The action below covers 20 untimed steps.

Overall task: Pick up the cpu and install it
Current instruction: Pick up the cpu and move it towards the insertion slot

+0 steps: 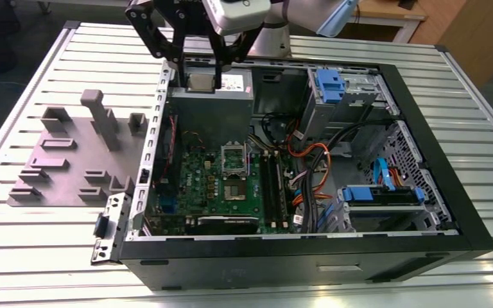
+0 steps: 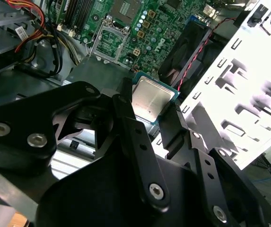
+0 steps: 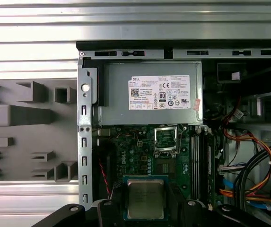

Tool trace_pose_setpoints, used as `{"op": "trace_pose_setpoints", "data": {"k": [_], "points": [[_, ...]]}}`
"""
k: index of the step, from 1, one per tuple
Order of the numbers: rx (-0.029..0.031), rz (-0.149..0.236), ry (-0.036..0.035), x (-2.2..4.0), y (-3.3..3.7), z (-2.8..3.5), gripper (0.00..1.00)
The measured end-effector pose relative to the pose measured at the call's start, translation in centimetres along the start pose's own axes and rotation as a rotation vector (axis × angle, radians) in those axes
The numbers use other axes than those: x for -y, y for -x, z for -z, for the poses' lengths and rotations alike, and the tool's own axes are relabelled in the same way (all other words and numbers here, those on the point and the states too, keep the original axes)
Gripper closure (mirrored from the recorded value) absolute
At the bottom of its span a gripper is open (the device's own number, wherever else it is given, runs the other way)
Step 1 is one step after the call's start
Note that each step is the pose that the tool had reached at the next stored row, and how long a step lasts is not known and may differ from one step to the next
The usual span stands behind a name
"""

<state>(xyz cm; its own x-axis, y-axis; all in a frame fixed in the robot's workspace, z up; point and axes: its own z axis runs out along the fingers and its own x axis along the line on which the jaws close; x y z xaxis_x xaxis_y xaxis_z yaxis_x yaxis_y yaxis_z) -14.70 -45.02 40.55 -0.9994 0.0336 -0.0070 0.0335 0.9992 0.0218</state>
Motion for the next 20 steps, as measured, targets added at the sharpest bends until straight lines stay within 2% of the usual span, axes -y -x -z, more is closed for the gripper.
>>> {"op": "trace_pose_setpoints", "data": {"k": [12, 20], "points": [[0.0, 0.0, 0.0, -0.02, 0.73, 0.0, 0.53], [0.0, 0.0, 0.0, -0.03, 0.84, -0.01, 0.53]]}}
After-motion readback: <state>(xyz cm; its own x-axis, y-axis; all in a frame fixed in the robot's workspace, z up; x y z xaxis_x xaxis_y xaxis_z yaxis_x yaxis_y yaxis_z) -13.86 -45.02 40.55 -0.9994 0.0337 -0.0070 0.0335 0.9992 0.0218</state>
